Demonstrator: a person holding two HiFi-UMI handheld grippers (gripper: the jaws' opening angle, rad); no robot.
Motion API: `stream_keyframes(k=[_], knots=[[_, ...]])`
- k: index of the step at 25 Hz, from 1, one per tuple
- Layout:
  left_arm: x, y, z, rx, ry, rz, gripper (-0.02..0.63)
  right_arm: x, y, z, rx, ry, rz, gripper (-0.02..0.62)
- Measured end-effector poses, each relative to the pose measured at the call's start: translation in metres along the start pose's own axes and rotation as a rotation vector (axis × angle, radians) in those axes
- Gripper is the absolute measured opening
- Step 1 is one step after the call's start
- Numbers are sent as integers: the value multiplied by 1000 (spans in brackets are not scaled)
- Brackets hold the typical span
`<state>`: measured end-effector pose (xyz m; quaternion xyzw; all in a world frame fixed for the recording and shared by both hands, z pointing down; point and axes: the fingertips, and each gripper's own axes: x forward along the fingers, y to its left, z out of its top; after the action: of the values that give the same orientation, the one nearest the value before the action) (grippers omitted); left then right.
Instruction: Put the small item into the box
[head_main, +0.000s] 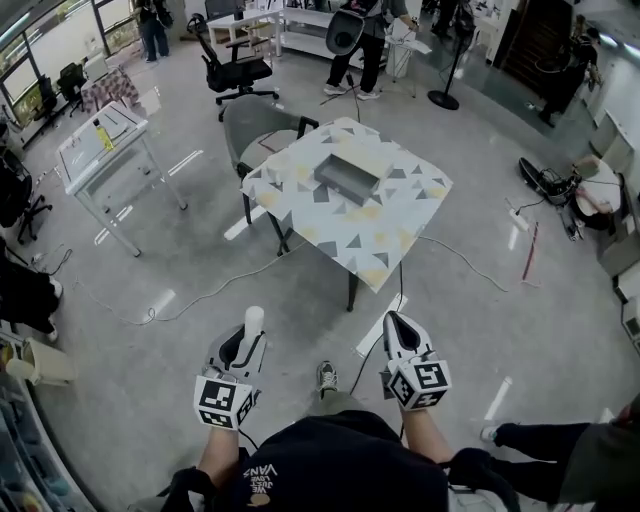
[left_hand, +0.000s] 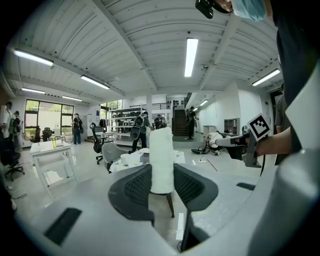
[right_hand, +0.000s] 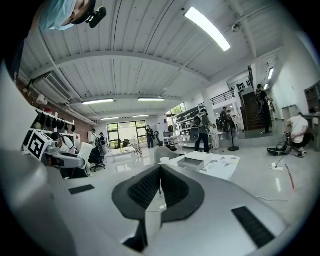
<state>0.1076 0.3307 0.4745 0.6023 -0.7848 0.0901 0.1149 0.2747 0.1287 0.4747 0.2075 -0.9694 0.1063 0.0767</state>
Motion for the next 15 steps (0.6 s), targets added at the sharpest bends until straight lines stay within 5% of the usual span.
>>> stream_keyframes(k=[8,15], knots=[[83,32,29,27,14,3,130,86,-42,17,20,13,29,87],[144,55,39,24,22,12,130,146,-74,28,12,25,45,93]])
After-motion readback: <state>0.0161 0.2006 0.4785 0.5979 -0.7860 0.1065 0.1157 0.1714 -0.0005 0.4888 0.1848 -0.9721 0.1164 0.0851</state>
